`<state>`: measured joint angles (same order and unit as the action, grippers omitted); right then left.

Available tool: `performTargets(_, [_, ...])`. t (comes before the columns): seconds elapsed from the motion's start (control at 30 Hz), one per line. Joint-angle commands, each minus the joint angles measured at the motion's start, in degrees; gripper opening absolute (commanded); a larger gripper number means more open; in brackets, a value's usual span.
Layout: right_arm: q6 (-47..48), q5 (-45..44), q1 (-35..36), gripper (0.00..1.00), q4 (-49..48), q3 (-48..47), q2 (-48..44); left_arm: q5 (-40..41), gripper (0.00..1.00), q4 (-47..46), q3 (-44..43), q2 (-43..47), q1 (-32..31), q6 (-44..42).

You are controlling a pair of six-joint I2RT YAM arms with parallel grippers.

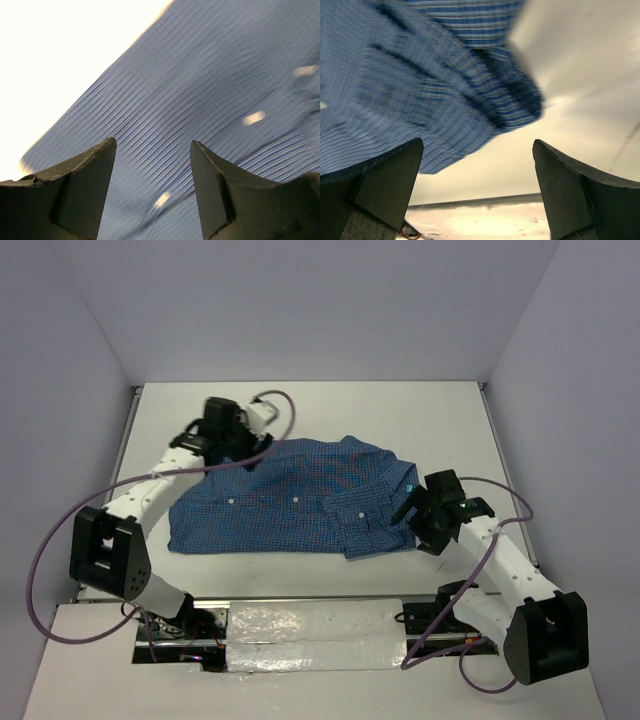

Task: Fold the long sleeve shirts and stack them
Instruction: Fold the shirt

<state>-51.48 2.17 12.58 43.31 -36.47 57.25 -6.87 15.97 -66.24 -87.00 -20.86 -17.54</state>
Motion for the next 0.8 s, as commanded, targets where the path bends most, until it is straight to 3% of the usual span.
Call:
performTargets(0.0, [2.4, 1.3, -2.2, 0.97, -3.2, 3.2, -2.0, 0.3, 0.74, 21.4, -2.2, 4.6, 10.9, 1.5])
performTargets(0.1, [3.3, 1.0, -3.6, 0.97, -5.5, 4.8, -2.4, 1.1, 0.76, 26.0, 1.4, 7.9, 21.2, 3.0])
performTargets(0.3, [5.8, 2.9, -5.1, 0.94, -11.9, 7.3, 2.4, -1.7, 0.99, 26.9, 8.8, 9.0, 35.4, 2.1])
performTargets(0.47, [6.5, 3.8, -5.1, 0.85, -15.5, 10.0, 3.8, -1.6, 0.99, 27.7, 9.1, 3.1, 38.2, -2.9])
performTargets(0.63, [5.2, 5.5, -5.3, 0.63, -19.1, 12.6, 3.2, 1.3, 0.97, 23.3, 14.0, -2.8, 38.1, -5.0])
performTargets(0.77, [4.8, 5.5, -5.2, 0.46, -20.6, 13.4, 3.2, -0.9, 0.80, 21.7, 15.8, -5.0, 37.3, -6.4])
